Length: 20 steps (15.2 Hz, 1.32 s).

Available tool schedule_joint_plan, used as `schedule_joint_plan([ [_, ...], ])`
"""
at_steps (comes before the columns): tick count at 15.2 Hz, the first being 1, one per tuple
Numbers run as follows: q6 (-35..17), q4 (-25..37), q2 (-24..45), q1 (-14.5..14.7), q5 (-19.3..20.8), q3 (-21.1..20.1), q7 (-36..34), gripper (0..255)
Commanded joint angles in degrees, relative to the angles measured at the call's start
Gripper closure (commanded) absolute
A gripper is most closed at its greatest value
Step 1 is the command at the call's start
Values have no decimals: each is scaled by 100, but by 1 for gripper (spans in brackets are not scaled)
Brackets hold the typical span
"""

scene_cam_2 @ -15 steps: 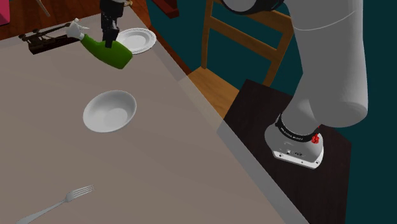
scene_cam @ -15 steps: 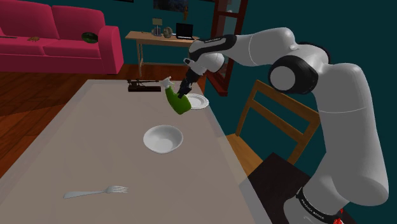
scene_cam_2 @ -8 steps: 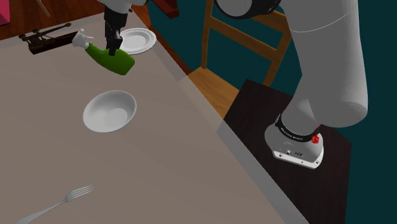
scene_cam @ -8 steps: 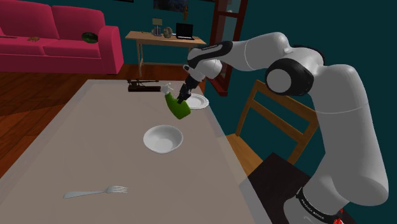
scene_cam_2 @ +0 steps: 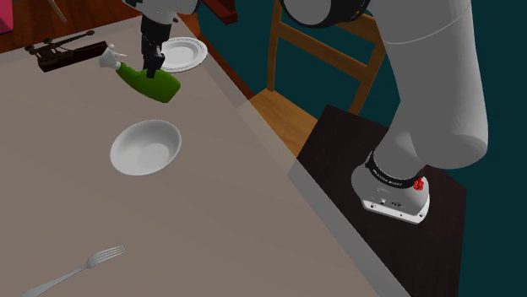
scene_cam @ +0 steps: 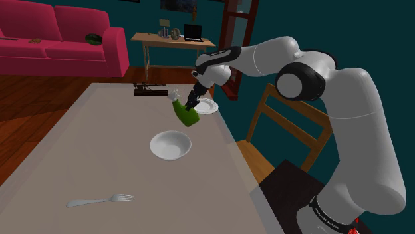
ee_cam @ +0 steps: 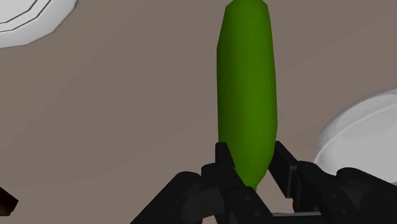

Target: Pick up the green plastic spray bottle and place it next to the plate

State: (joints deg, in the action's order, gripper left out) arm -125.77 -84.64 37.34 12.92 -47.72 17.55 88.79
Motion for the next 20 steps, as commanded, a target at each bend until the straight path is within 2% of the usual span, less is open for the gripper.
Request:
schedule_joint_plan([
  [1,-5,-11,23,-1,3,2,1,255],
  [2,-5,-11,23,-1,3,2,1,255],
  [3,-11,-22,22,-5,-2,1,13,0],
  [8,-5,-12,23,-1,3,2,1,0],
  [12,360,-162,-454,-61,206,168,-65,0],
  [20,360,-162,-454,-61,206,168,-65,0],
])
